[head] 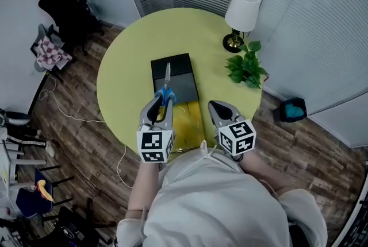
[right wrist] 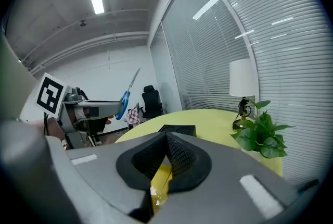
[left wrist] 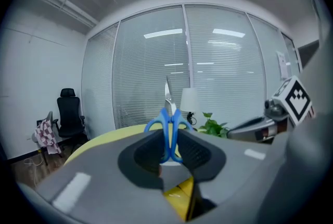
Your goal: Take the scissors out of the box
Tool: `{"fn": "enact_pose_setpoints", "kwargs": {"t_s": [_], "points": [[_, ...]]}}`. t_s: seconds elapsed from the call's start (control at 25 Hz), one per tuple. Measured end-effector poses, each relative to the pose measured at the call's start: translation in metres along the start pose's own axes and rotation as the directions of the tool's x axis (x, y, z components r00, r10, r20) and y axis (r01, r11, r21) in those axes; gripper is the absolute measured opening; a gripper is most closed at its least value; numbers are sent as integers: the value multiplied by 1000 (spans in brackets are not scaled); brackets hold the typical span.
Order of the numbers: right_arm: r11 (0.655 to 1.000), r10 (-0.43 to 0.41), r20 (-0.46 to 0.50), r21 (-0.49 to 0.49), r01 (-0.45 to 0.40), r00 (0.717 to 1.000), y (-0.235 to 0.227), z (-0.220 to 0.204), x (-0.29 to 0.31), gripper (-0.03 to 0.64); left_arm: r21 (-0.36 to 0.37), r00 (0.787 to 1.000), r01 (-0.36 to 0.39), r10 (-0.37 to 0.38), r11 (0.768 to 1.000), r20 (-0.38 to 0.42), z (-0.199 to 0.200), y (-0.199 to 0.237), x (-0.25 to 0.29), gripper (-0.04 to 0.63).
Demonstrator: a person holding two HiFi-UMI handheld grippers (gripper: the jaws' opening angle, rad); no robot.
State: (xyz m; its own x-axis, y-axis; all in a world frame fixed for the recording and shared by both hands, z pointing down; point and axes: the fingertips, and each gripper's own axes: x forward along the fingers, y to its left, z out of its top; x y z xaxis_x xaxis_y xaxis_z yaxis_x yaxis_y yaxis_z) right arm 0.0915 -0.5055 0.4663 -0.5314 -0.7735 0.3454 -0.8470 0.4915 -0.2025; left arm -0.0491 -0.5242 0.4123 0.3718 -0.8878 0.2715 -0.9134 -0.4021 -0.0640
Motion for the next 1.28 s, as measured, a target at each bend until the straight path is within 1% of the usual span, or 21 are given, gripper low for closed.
{"fn": "enact_pose_setpoints", "kwargs": {"t_s": [0.2,0.32,0.44,0.72,1.28], "points": [[1000,15,0,-23,-15,1000,1,0,0,-2,21,1000,8,-8,1000,0,0,-9,2,88],[998,31,10,-63,-30,999,4,2,0,-2,14,1000,8,-8,1000,-1,-2,-10,4,89],[996,24,14,-86,-22,1000,7,6,1,-2,4,1000,4,-4,1000,-5,-3,-8,4,89],[995,-4,16,-95,5,1000,2,8,1,-2,-26,1000,-3,2,1000,-22,-13,-7,5,89],[993,17,20,-114,-15,1000,12,16,1,0,-36,999,-15,14,999,-34,-17,-5,-3,89]]}}
